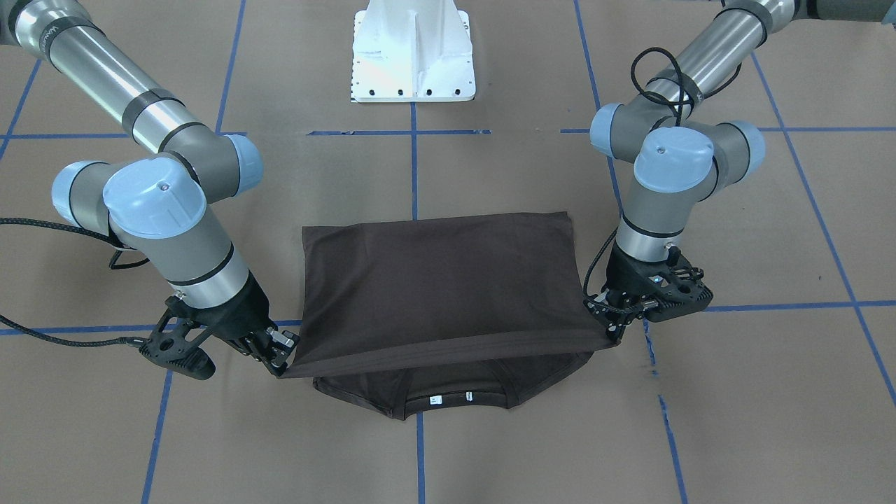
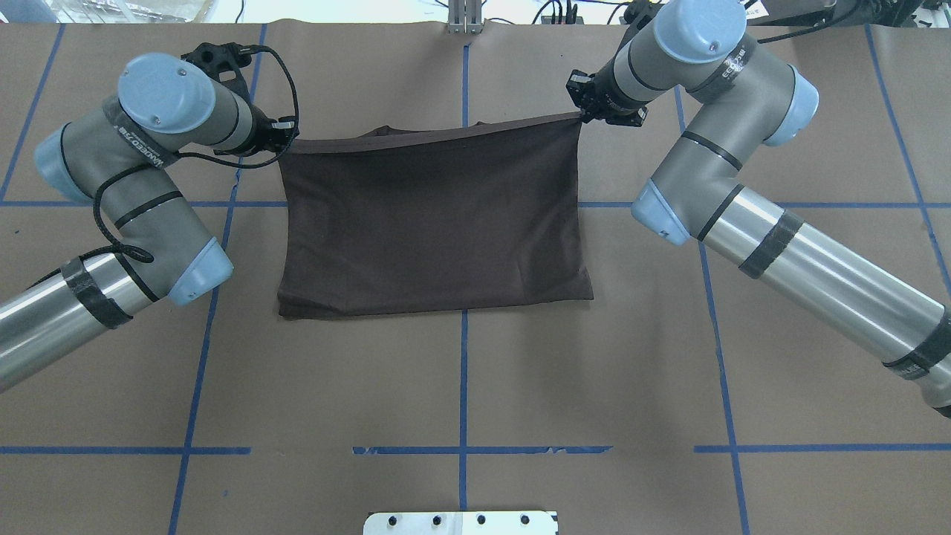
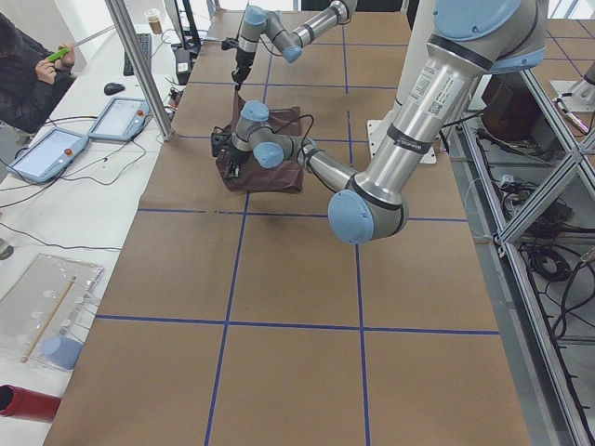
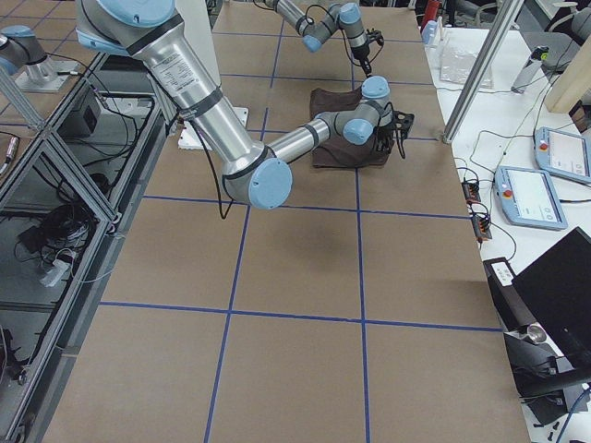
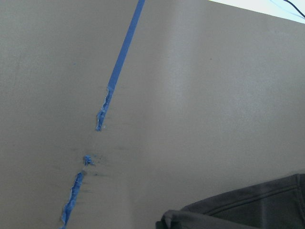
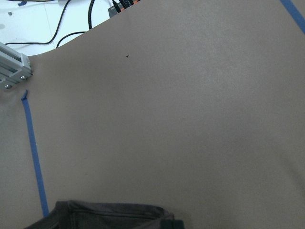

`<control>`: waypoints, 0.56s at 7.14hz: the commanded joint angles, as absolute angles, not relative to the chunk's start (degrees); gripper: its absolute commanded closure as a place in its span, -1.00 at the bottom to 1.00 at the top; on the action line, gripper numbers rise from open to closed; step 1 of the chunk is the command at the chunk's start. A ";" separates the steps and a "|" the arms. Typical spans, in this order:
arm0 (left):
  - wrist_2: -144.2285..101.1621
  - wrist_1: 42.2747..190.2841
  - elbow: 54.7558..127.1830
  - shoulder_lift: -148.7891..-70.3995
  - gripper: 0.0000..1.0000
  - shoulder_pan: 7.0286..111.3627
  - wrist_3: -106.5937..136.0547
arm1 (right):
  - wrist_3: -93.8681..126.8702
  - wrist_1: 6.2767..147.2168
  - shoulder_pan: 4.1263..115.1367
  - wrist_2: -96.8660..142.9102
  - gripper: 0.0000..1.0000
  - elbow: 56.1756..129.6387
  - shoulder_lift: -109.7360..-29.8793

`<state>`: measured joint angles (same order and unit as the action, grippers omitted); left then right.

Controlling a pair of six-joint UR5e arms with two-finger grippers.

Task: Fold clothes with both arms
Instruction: 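Lift the hem with both grippers and fold it toward the collar, then lower the hem onto the collar and open both grippers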

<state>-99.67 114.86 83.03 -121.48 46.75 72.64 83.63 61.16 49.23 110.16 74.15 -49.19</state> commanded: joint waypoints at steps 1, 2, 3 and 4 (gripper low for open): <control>-99.75 114.87 82.88 -122.08 1.00 46.76 72.68 | 83.67 61.00 48.96 110.21 1.00 73.56 -48.17; -99.76 114.87 82.88 -122.34 1.00 46.67 72.77 | 83.67 60.13 48.96 110.21 1.00 73.48 -47.99; -99.67 114.87 82.88 -122.34 0.39 46.67 73.12 | 83.76 60.12 48.96 110.30 0.42 73.30 -47.90; -99.67 114.87 82.88 -122.34 -0.53 46.67 72.95 | 83.93 60.12 48.96 110.39 -0.99 73.21 -47.99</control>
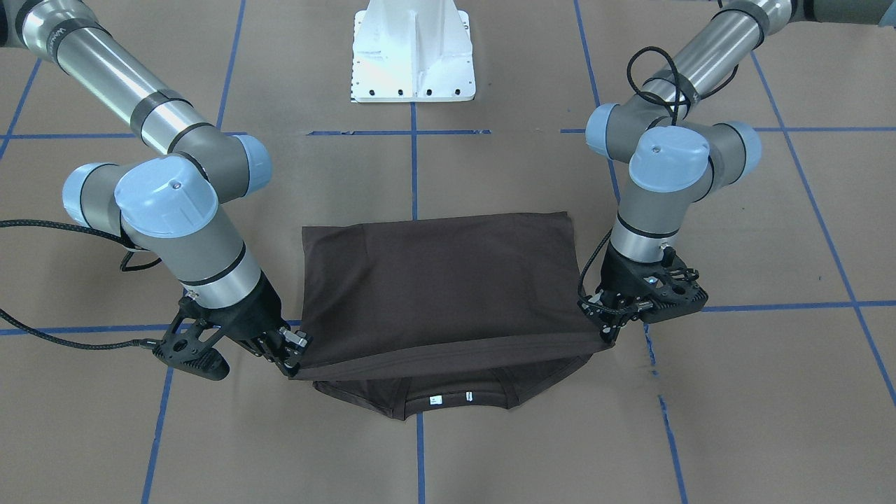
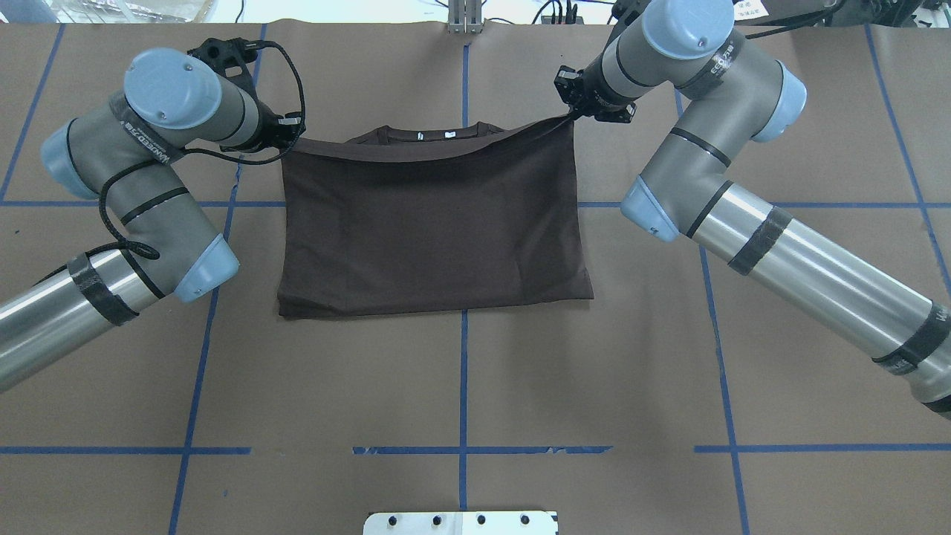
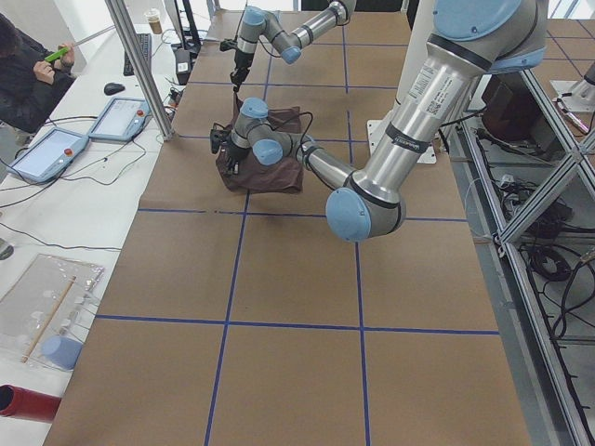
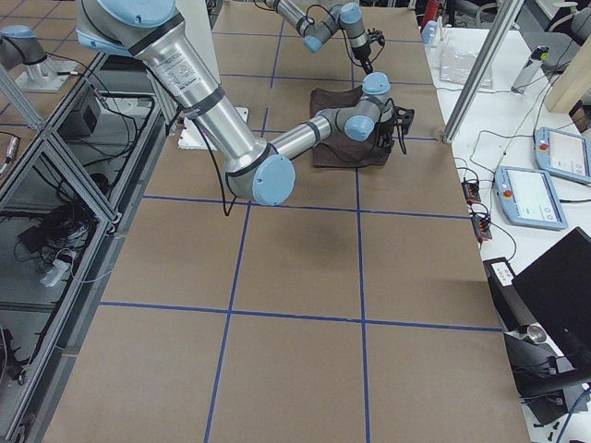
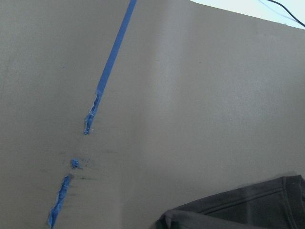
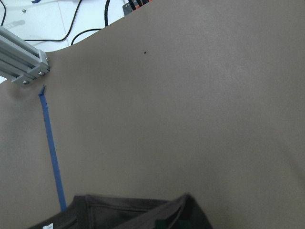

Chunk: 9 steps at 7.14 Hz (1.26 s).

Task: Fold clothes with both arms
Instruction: 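Lower the hem onto the collar and open both grippers, then grasp the folded shirt edge with the right gripper and drag it toward the robot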

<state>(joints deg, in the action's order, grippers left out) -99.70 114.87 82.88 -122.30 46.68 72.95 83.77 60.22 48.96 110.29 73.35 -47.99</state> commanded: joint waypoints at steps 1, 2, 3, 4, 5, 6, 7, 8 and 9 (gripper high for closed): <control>-99.75 114.61 82.88 -122.43 -1.00 46.76 72.78 | 84.02 60.03 49.04 111.70 -1.00 73.21 -47.99; -99.93 114.00 83.05 -122.43 -1.00 46.76 72.43 | 84.11 59.94 49.13 113.97 -1.00 73.73 -48.25; -100.63 113.82 83.49 -122.43 -1.00 46.84 72.42 | 84.11 60.29 48.87 114.25 -1.00 76.26 -49.91; -102.20 113.64 85.58 -122.26 -1.00 46.93 72.42 | 84.46 60.29 46.52 113.74 -1.00 81.16 -54.62; -102.22 111.90 87.61 -122.17 -1.00 46.93 72.51 | 84.64 60.38 43.36 111.73 -1.00 88.00 -61.19; -102.13 110.41 89.11 -122.08 -1.00 46.93 72.51 | 84.64 60.55 38.81 107.62 -0.99 92.68 -66.39; -102.04 110.39 89.38 -122.17 -1.00 46.93 72.68 | 84.73 60.64 36.67 106.62 -0.99 94.73 -68.01; -102.04 110.48 89.65 -122.17 -1.00 46.93 72.86 | 84.73 60.64 34.04 105.39 -0.96 95.09 -68.98; -101.95 110.48 89.74 -122.08 -1.00 46.93 72.86 | 84.73 60.82 32.71 104.95 -0.88 94.75 -68.38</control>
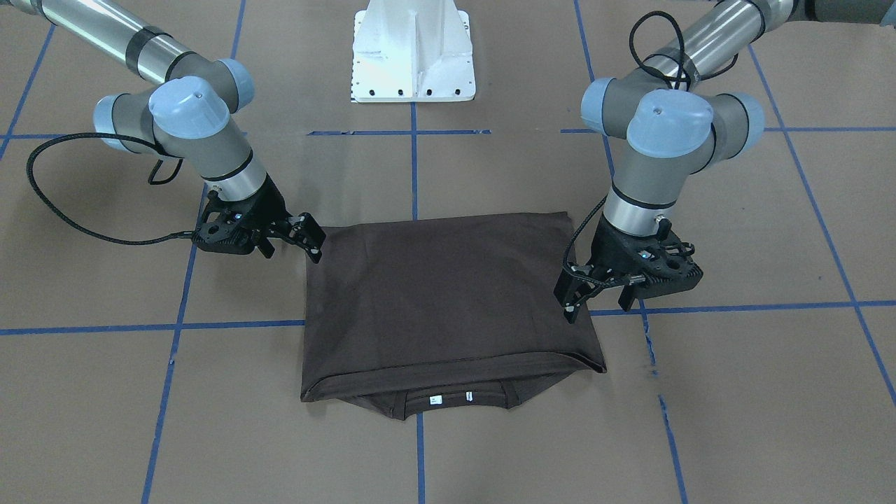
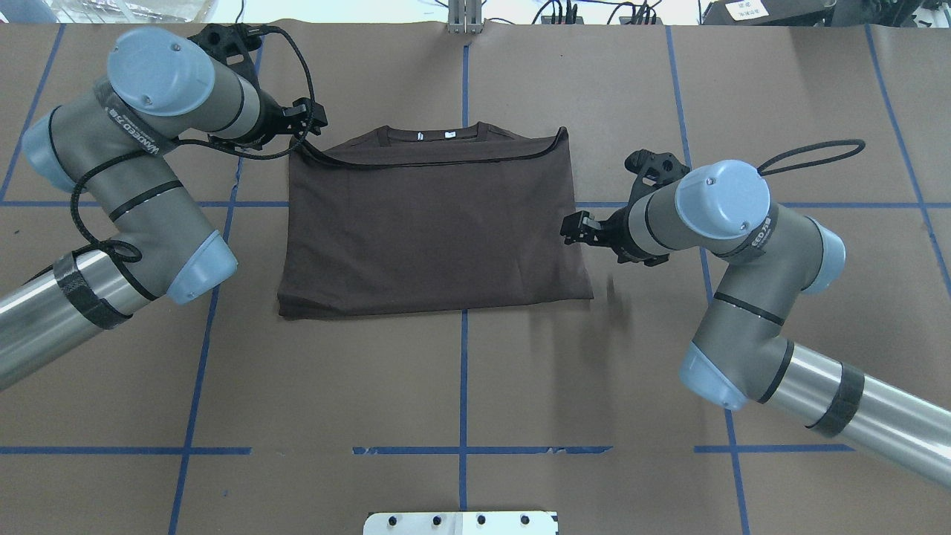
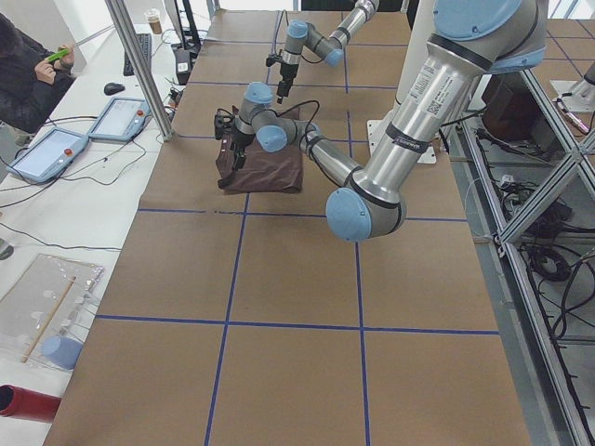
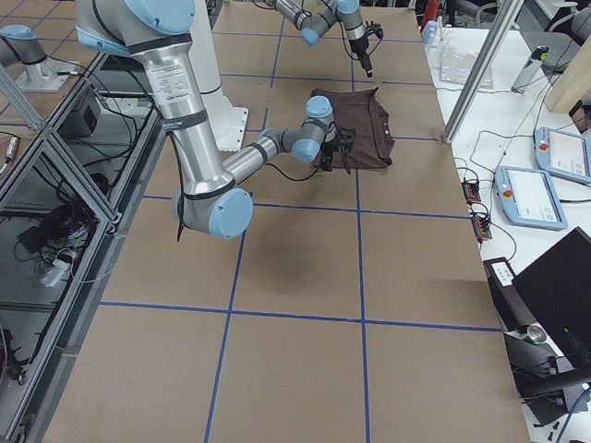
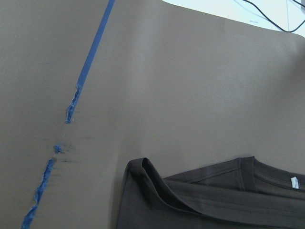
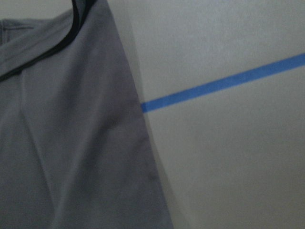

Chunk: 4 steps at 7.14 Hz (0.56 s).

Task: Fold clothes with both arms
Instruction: 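Grasp the folded shirt edge with the right gripper and drag it toward the robot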

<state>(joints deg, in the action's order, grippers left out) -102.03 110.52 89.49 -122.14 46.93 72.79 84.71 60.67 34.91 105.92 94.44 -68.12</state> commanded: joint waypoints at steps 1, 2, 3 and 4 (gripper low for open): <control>-101.78 110.30 90.61 -121.56 -1.00 46.93 72.69 | 84.73 60.73 32.09 104.77 -0.64 94.49 -68.38; -101.78 110.30 90.70 -121.55 -1.00 46.93 72.69 | 84.73 60.73 31.73 104.77 -0.25 94.48 -68.47; -101.78 110.30 90.88 -121.55 -1.00 46.93 72.69 | 84.64 60.73 31.64 104.85 0.58 94.57 -68.47; -101.78 110.30 90.97 -121.47 -1.00 46.93 72.69 | 84.64 60.73 31.73 104.77 1.00 94.83 -68.90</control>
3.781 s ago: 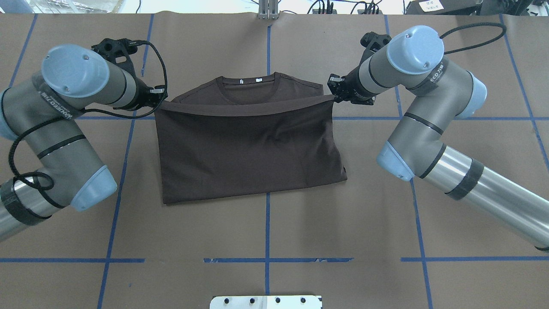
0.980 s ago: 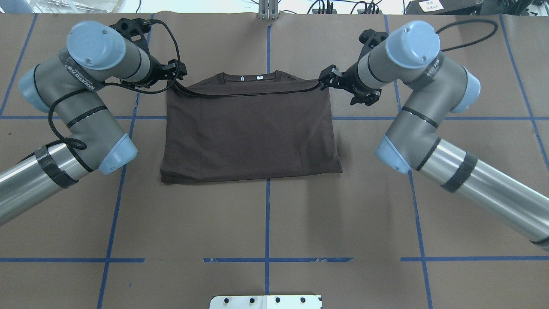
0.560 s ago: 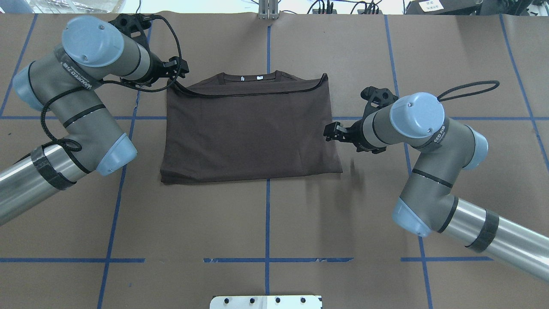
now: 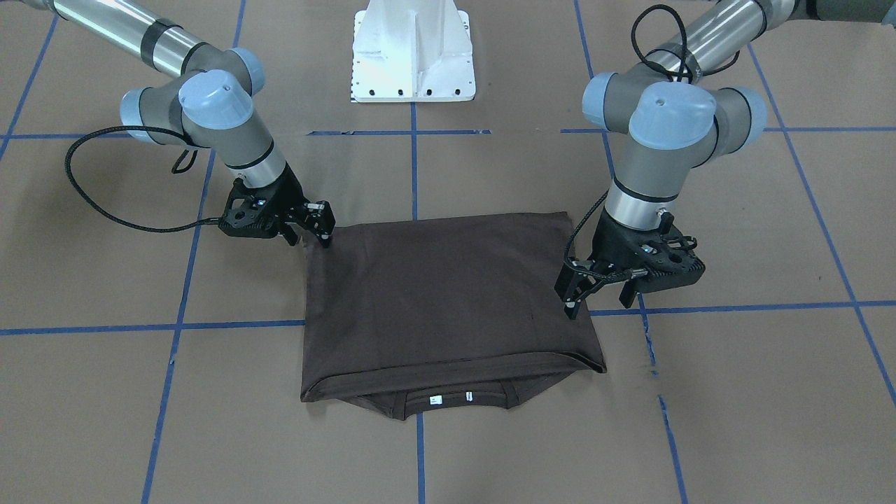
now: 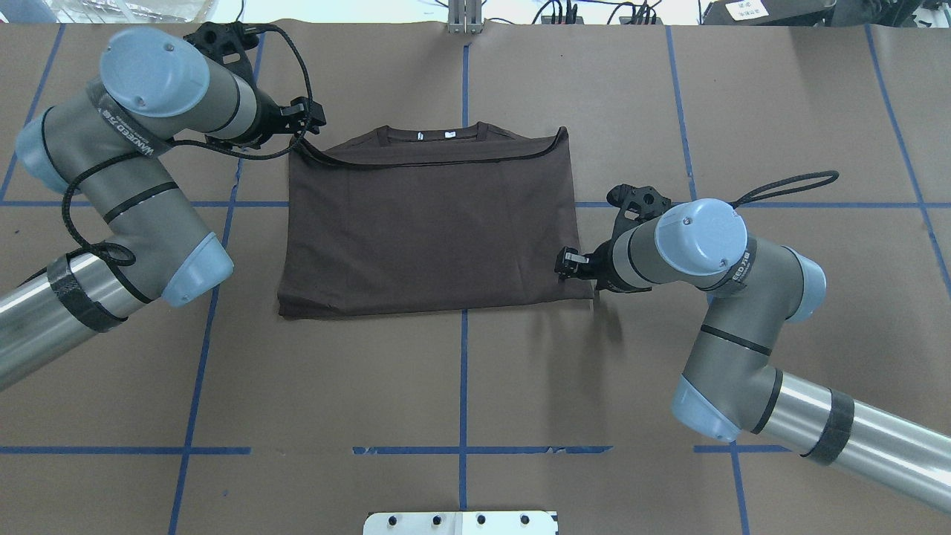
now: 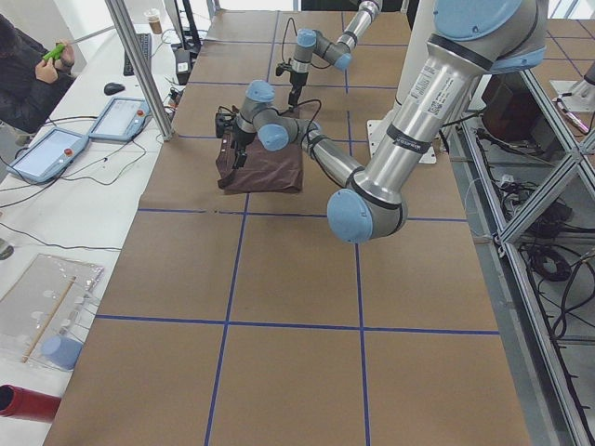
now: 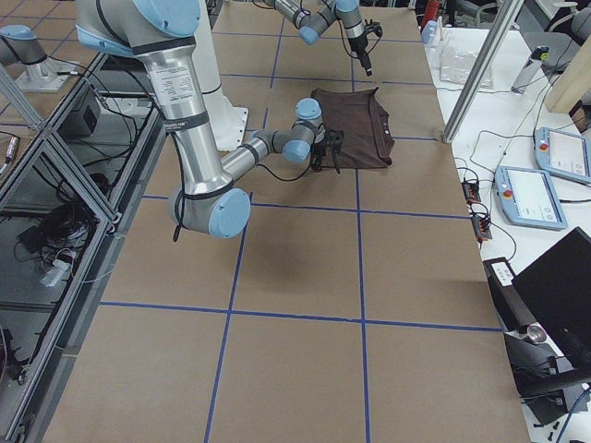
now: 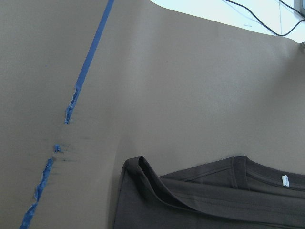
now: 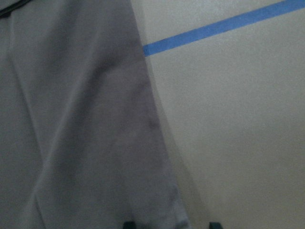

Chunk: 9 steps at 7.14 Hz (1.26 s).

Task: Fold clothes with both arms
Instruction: 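Grasp the folded shirt edge with the right gripper and drag it toward the robot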

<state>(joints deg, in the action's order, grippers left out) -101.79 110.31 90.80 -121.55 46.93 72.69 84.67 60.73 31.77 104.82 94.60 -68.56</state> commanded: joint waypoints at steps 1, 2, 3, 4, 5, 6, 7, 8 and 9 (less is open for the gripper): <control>-101.86 110.30 90.97 -121.55 -1.00 46.93 72.69 | 84.55 60.73 31.90 105.11 1.00 94.75 -68.91; -101.87 110.39 91.05 -121.73 -1.00 46.93 72.69 | 84.29 60.82 32.08 105.73 1.00 94.83 -69.08; -101.78 110.39 91.05 -121.90 -1.00 46.85 72.60 | 84.29 60.91 32.17 106.43 1.00 95.79 -70.04; -101.78 110.39 91.14 -121.90 -1.00 46.85 72.68 | 84.29 60.91 32.34 108.52 1.00 97.80 -72.14; -101.78 110.39 91.58 -121.99 -1.00 46.85 72.69 | 84.29 61.00 32.08 108.72 1.00 102.78 -77.29; -101.78 110.39 91.76 -121.99 -1.00 46.85 72.69 | 84.37 61.00 29.56 108.72 1.00 111.53 -86.04; -101.86 110.39 92.19 -121.99 -1.00 46.85 73.03 | 84.37 60.91 25.96 108.98 1.00 119.80 -95.09; -101.95 110.39 93.33 -121.82 -1.00 46.67 73.30 | 84.64 60.91 21.32 110.81 1.00 125.02 -101.71; -102.13 110.39 94.21 -121.64 -1.00 46.41 73.47 | 84.64 60.82 17.96 113.53 1.00 125.59 -102.91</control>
